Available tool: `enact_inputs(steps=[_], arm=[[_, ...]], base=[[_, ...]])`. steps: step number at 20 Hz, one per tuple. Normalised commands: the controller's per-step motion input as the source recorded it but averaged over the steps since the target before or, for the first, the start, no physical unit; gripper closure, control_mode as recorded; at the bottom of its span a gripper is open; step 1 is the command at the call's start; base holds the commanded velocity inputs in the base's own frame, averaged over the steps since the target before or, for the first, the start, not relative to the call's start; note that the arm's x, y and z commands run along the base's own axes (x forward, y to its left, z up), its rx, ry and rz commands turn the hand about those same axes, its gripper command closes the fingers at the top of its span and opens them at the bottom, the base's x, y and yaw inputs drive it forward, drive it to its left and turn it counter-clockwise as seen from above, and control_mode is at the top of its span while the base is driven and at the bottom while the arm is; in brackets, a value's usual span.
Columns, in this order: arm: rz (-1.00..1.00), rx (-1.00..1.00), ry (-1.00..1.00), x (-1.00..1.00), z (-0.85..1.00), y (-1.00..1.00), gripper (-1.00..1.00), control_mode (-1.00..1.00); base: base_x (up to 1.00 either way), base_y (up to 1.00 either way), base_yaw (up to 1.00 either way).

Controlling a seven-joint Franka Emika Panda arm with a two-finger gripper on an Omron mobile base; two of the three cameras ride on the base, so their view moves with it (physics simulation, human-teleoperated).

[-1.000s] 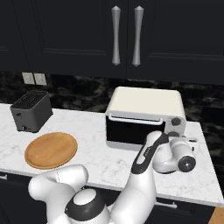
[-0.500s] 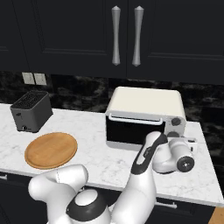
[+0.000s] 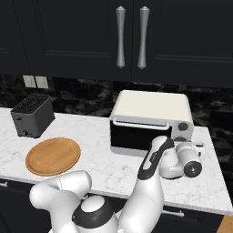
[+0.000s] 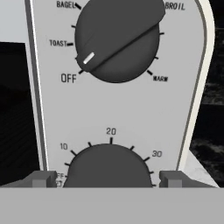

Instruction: Pick up the kebab skewer and baguette bread, and place them inside the toaster oven. Close the toaster oven door and start by setting the timer.

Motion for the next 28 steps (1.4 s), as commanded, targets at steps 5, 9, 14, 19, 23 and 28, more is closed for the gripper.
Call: enact_inputs(steps=[5, 9, 14, 19, 23, 28], arm=[[0.00, 0.00, 0.00, 0.00, 0.00, 0.01, -1.00, -1.00], [0.00, 0.00, 0.00, 0.00, 0.00, 0.00, -1.00, -1.00], [0.00, 0.00, 0.00, 0.00, 0.00, 0.00, 1.00, -1.00], [0.00, 0.00, 0.00, 0.00, 0.00, 0.00, 1.00, -1.00], [0.00, 0.00, 0.00, 0.00, 0.00, 0.00, 1.00, -1.00], [0.00, 0.00, 0.00, -0.03, 0.00, 0.00, 1.00, -1.00]], base=[[0.00, 0.00, 0.00], [0.00, 0.00, 0.00], [0.00, 0.00, 0.00], [0.00, 0.00, 0.00], [0.00, 0.00, 0.00], [0.00, 0.00, 0.00]])
